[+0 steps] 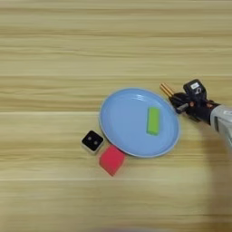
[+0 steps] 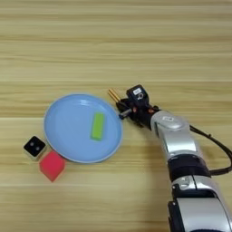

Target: Move the objects on the table

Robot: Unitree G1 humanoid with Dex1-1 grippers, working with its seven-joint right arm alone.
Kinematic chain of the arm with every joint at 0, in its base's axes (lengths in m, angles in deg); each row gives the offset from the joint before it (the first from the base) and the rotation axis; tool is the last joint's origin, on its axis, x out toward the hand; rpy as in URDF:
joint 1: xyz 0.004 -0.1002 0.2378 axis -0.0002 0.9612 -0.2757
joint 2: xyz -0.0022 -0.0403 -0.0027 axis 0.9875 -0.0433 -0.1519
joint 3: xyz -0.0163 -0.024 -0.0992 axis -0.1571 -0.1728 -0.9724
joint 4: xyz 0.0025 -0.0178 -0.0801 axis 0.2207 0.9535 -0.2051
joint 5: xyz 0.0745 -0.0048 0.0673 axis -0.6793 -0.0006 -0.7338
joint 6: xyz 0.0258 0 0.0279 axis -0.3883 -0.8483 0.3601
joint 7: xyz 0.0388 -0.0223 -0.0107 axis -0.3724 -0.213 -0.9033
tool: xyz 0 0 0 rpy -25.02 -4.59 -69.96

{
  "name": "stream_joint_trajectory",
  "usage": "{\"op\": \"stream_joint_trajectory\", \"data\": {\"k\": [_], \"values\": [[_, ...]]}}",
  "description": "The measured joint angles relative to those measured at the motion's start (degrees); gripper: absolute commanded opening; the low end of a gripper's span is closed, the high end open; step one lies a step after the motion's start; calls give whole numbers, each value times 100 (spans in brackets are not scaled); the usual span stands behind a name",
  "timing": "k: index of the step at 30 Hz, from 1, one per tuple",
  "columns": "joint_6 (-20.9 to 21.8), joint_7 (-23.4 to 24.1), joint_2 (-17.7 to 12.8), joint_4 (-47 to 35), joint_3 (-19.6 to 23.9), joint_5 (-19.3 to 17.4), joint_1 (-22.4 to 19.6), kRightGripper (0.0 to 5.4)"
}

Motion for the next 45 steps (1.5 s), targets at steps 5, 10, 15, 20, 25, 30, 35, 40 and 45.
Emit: {"op": "stream_joint_trajectory", "data": {"k": [5,10,15,20,25,30,35,40,45], "values": [[39,-53,-9,112,-1,12,-71,170],[93,-81,-11,159,32,-12,-82,246],[97,-83,-10,170,103,-44,-89,312],[254,-60,-4,165,333,-200,-171,378],[642,-50,34,109,667,-492,-232,450],[1145,-483,126,-503,774,-936,-158,514],[1301,-736,157,-854,766,-1114,-54,537],[1241,-993,163,-1426,776,-1391,92,537],[1059,-1274,165,-2200,741,-1690,325,537]]}}
